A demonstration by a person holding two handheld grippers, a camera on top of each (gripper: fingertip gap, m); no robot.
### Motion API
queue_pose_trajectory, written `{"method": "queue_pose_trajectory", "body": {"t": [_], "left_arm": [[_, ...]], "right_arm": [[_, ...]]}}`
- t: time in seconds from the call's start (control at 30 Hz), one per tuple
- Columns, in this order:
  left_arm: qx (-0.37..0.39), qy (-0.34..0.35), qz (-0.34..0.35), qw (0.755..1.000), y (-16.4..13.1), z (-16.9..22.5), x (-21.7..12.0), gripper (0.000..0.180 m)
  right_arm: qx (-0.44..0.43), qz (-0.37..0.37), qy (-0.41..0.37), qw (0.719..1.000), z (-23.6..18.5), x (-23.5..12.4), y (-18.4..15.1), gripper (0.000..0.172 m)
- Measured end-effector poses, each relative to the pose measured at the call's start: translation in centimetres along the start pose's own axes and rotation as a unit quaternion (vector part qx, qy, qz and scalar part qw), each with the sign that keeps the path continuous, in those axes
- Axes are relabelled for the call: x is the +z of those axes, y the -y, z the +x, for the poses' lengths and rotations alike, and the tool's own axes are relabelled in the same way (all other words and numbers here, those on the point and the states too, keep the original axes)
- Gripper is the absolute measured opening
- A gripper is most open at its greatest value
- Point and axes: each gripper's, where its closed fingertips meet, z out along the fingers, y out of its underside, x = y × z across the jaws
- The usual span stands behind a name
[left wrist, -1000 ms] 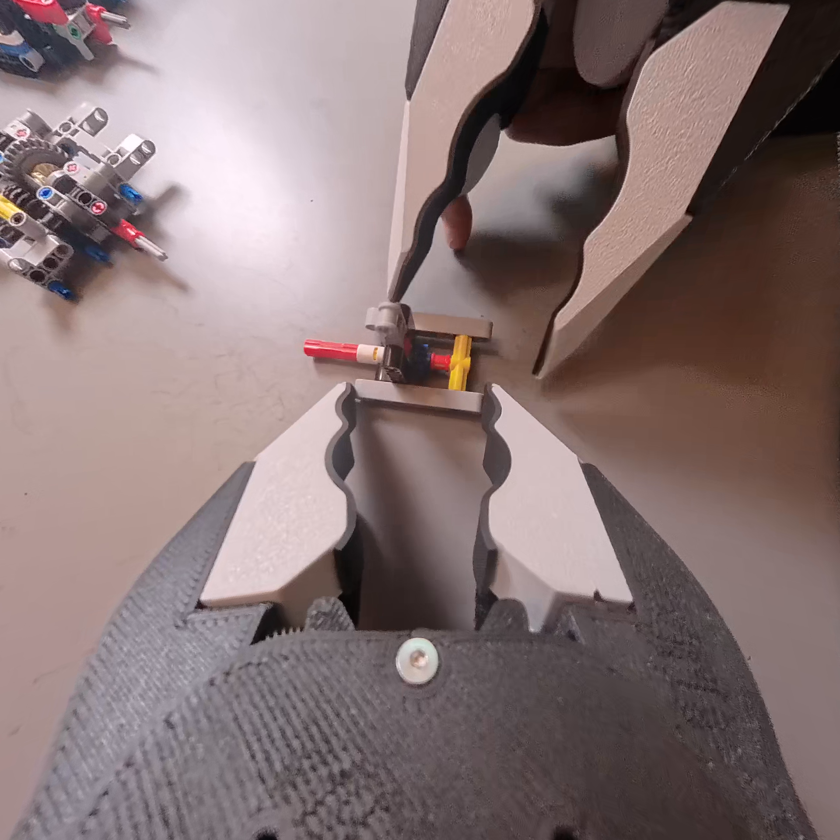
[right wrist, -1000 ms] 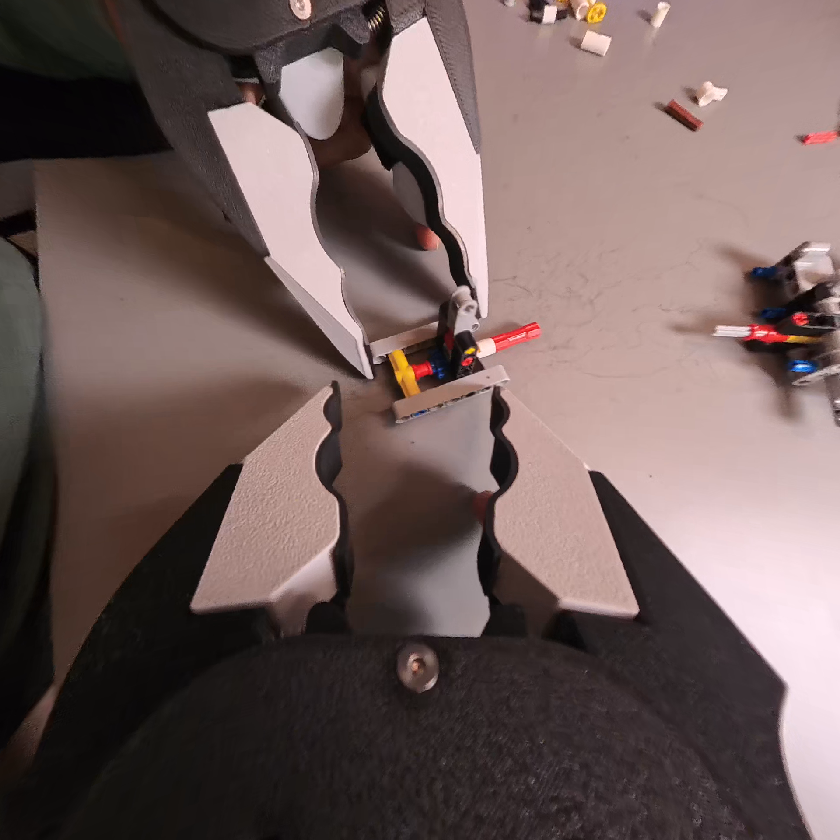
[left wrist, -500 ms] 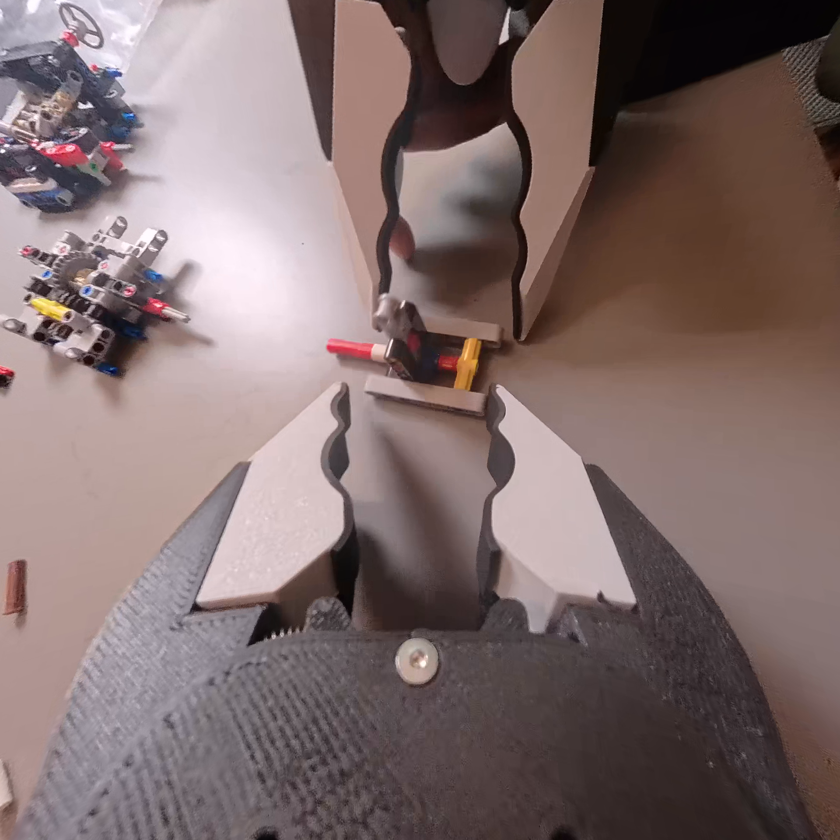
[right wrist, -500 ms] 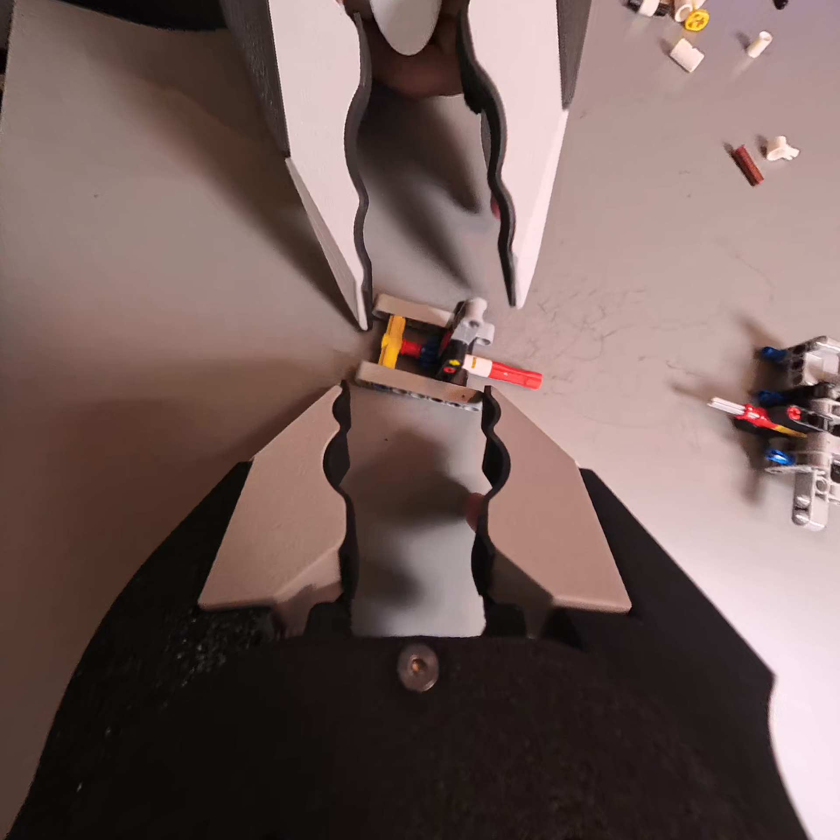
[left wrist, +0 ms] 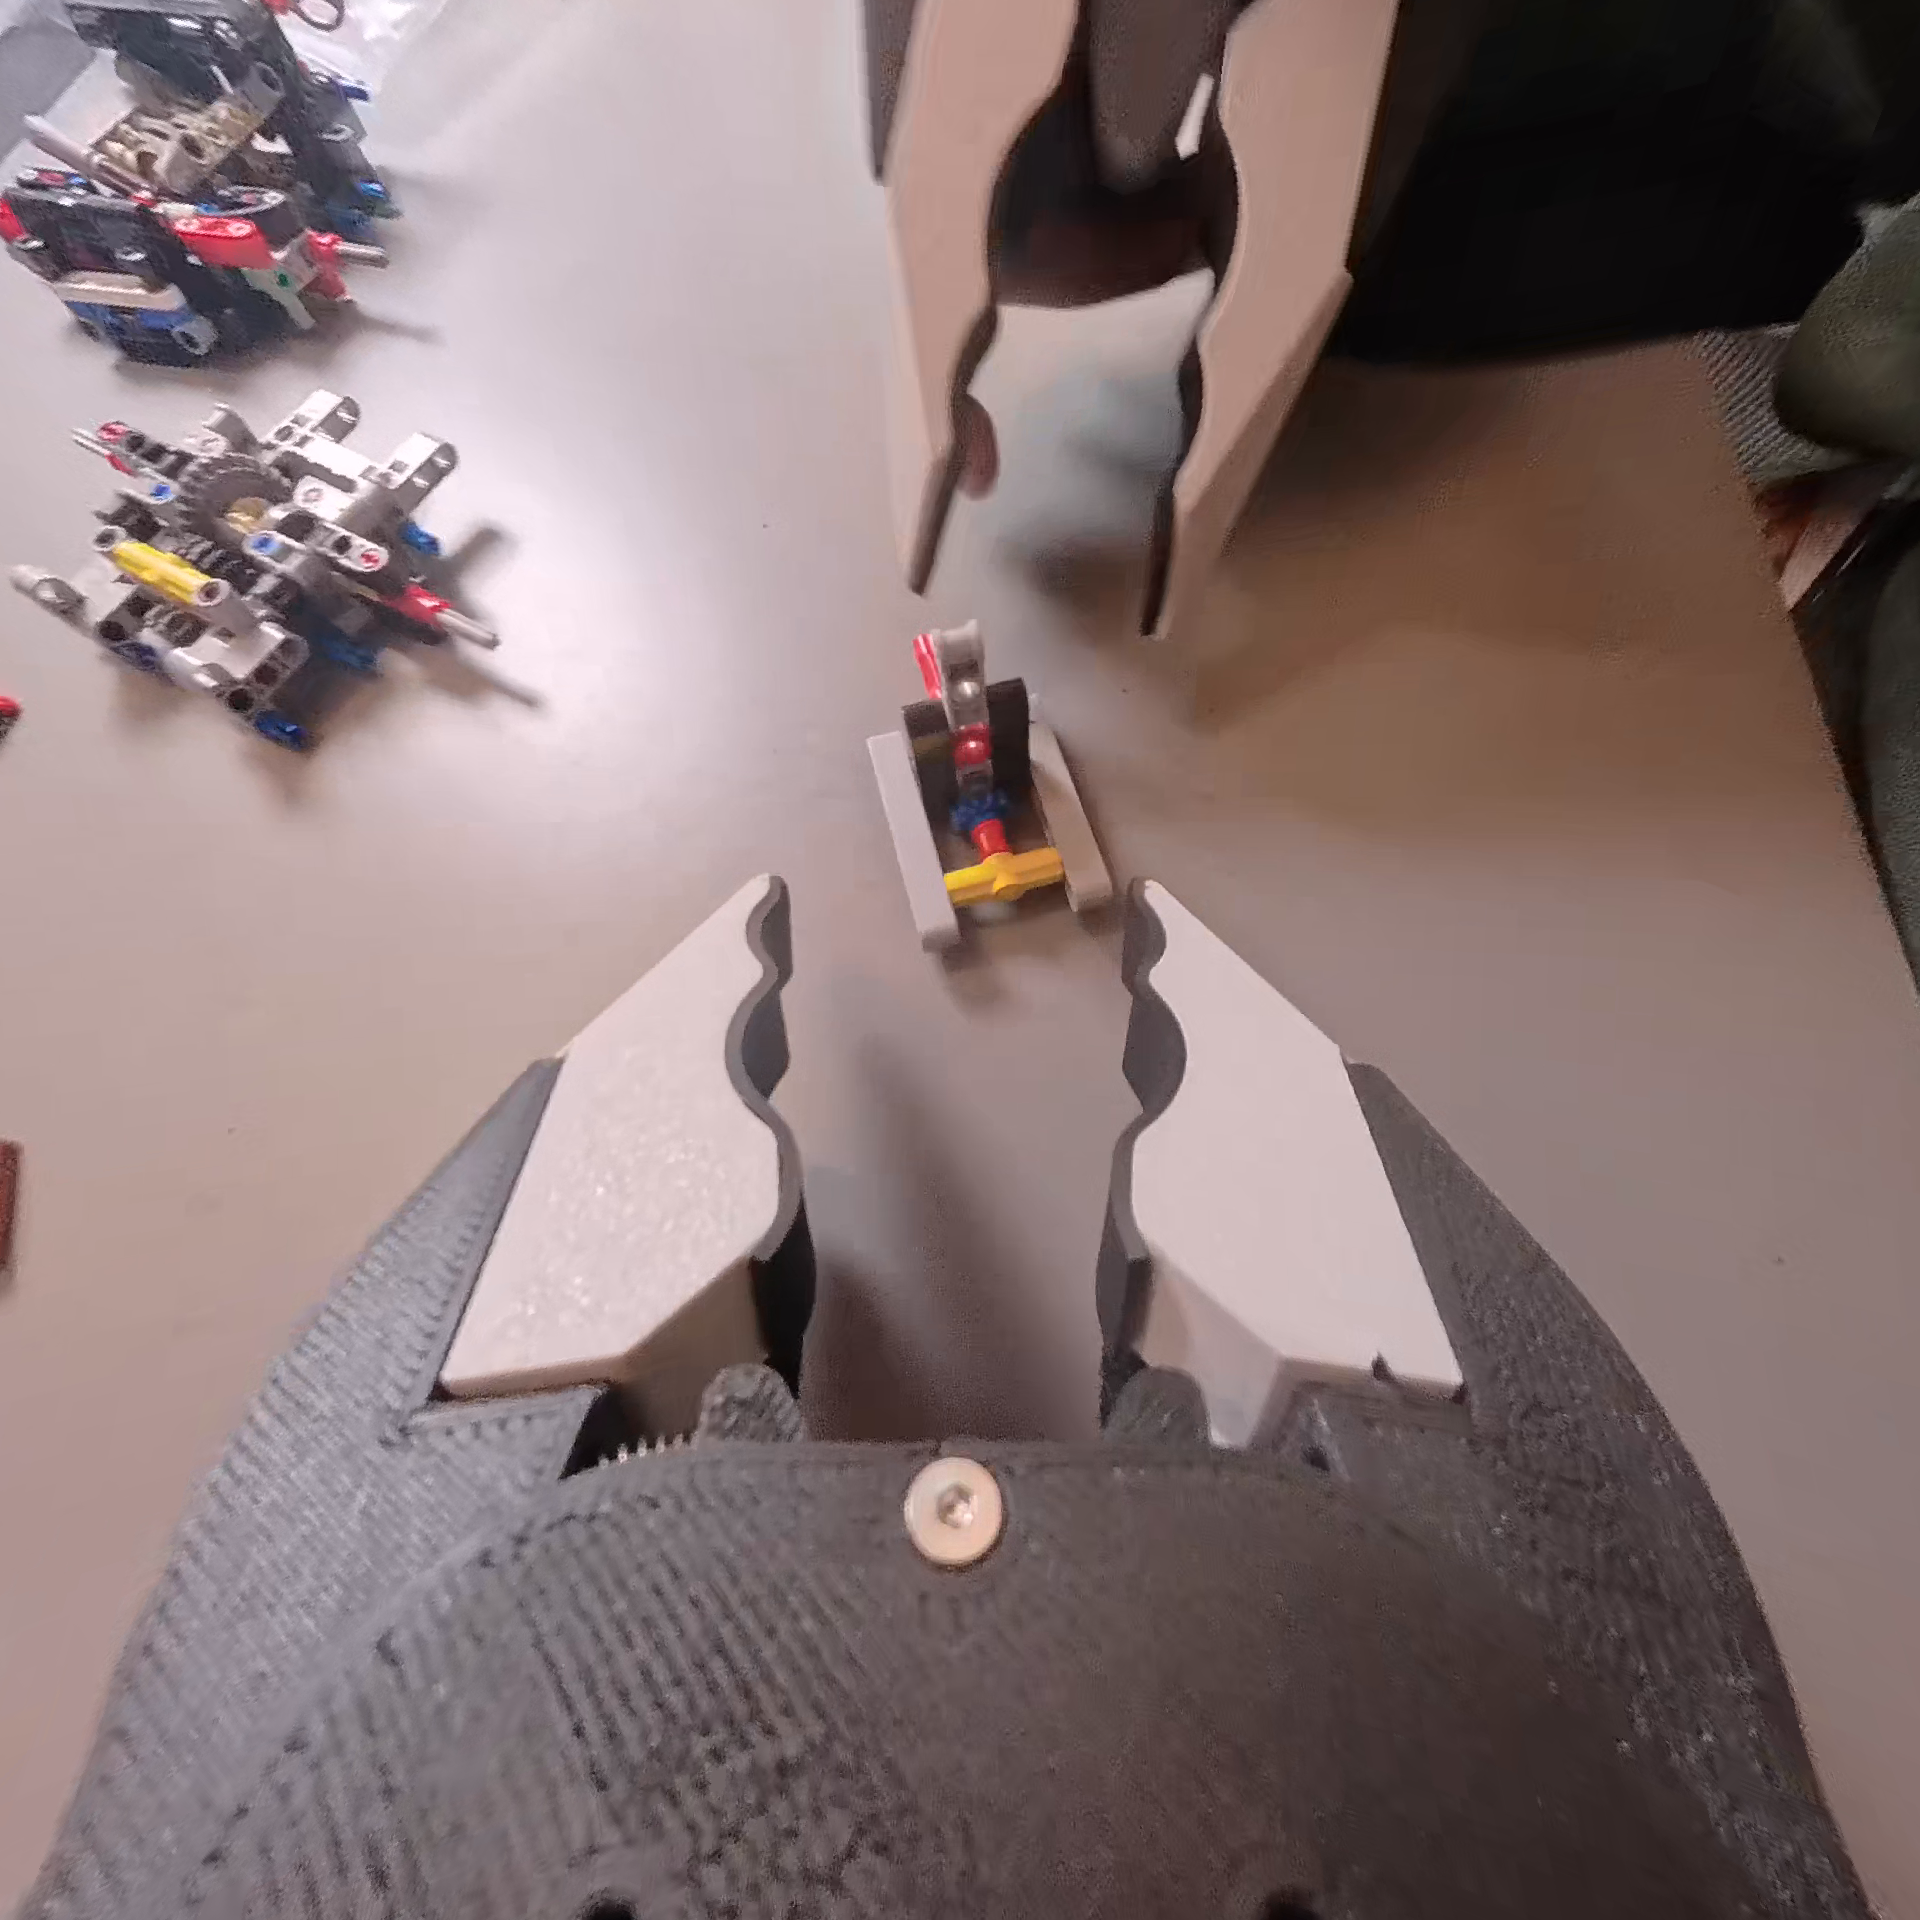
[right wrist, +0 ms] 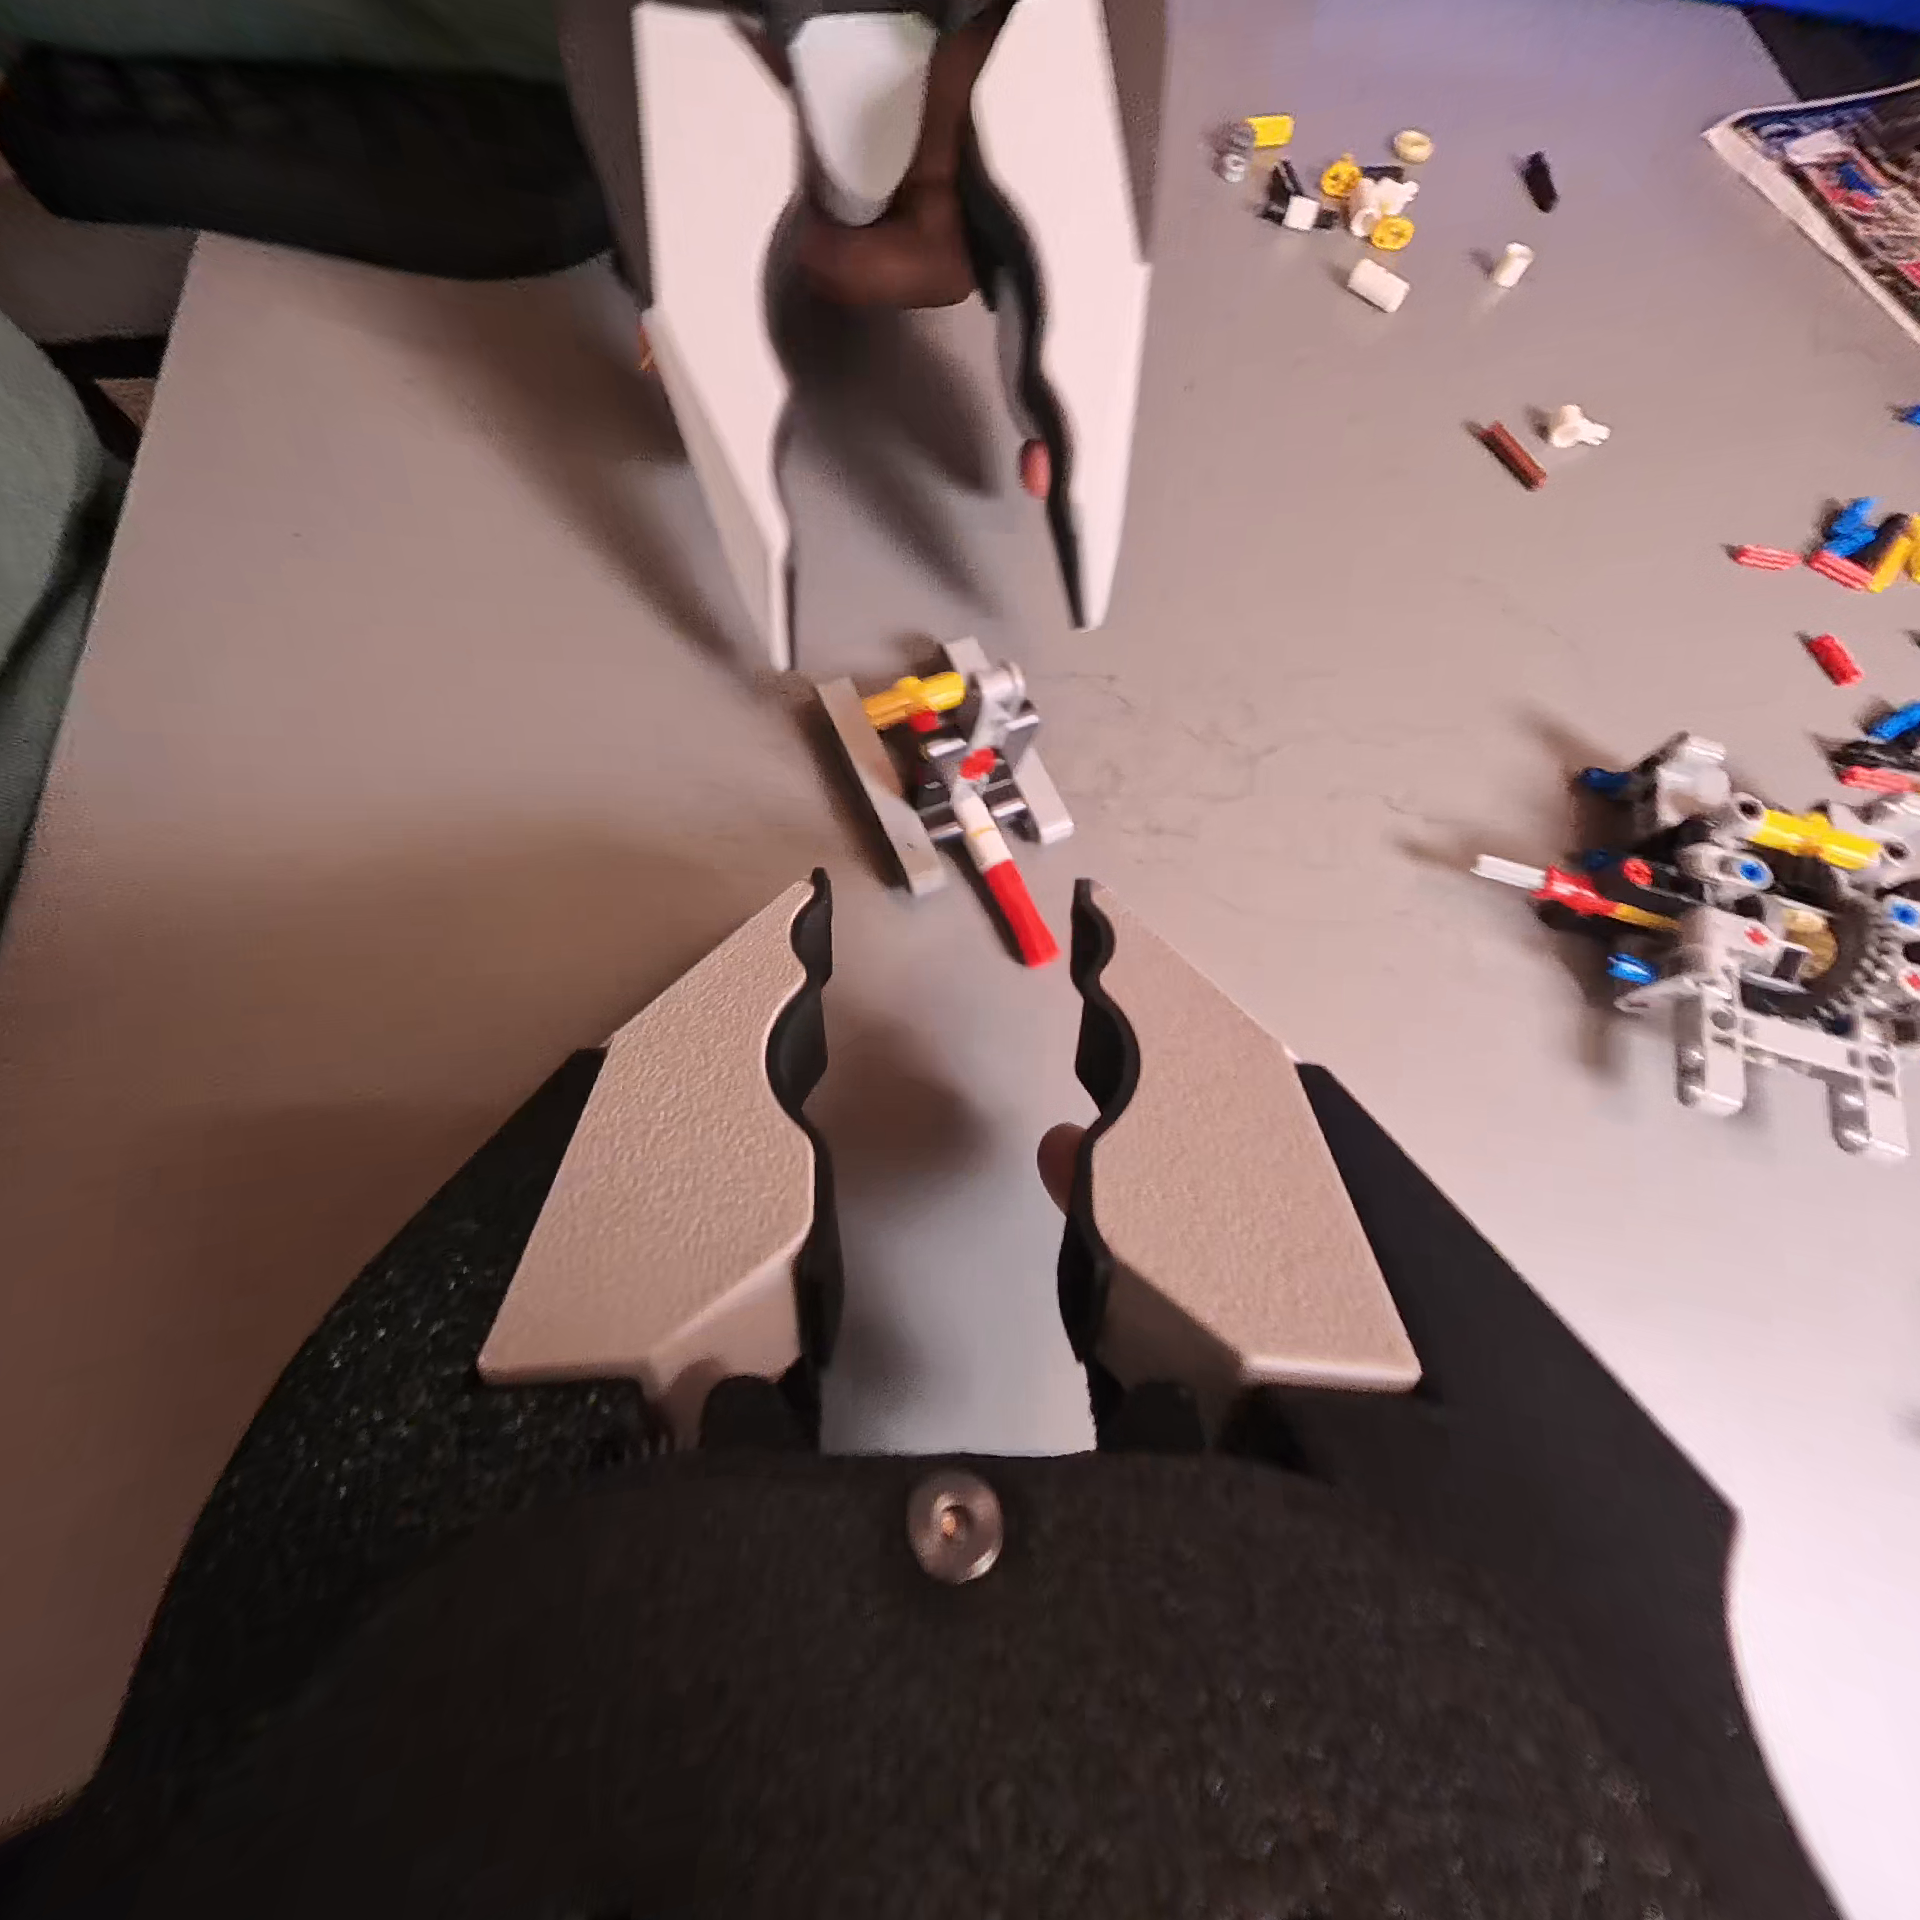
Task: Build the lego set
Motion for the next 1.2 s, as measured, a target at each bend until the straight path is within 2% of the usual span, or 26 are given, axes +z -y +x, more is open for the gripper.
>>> {"method": "queue_pose_trajectory", "body": {"t": [0.03, 0.13, 0.2, 0.3, 0.43, 0.53, 0.63, 0.73, 0.83, 0.93, 1.2], "left_arm": [[0.004, 0.002, -0.01, 1.0, -0.1, 0.3, 0.5, 0.063], [0.01, 0.007, -0.032, 0.999, -0.4, 0.8, 1.7, 0.059], [0.017, 0.025, -0.036, 0.999, -0.4, 0.4, 1.8, 0.044], [0.045, 0.024, -0.025, 0.998, -0.3, 0.3, 1.5, 0.043], [0.07, 0.024, 0.053, 0.996, 1.7, 0.0, -0.1, 0.042], [0.091, 0.028, 0.115, 0.989, 3.6, 0.1, -1.7, 0.042], [0.105, 0.026, 0.143, 0.984, 4.5, 0.6, -2.3, 0.042], [0.113, 0.019, 0.152, 0.982, 4.8, 1.1, -2.3, 0.042], [0.115, 0.015, 0.151, 0.982, 4.7, 1.3, -2.2, 0.042], [0.114, 0.012, 0.154, 0.981, 4.8, 1.4, -2.3, 0.042], [0.121, 0.007, 0.156, 0.98, 5.0, 1.7, -2.5, 0.042]], "right_arm": [[0.003, 0.004, -0.003, 1.0, 0.4, -0.1, -0.3, 0.044], [0.015, 0.014, -0.003, 1.0, 1.1, -0.3, -0.9, 0.041], [0.015, 0.011, -0.004, 1.0, 1.3, -0.2, -1.1, 0.041], [0.004, 0.011, 0.001, 1.0, 0.9, 0.0, -1.2, 0.041], [-0.003, 0.027, -0.005, 1.0, 1.0, 0.0, -0.8, 0.041], [-0.008, 0.072, -0.007, 0.997, 0.9, -0.5, 0.7, 0.036], [-0.006, 0.134, -0.003, 0.991, 0.6, -1.5, 2.8, 0.031], [0.007, 0.178, 0.011, 0.984, 0.4, -2.5, 4.1, 0.03], [0.016, 0.203, 0.022, 0.979, 0.2, -3.0, 4.8, 0.019], [0.011, 0.2, 0.021, 0.98, 0.1, -2.9, 4.7, 0.008], [0.009, 0.198, 0.038, 0.979, -0.3, -3.0, 4.7, 0.006]]}}
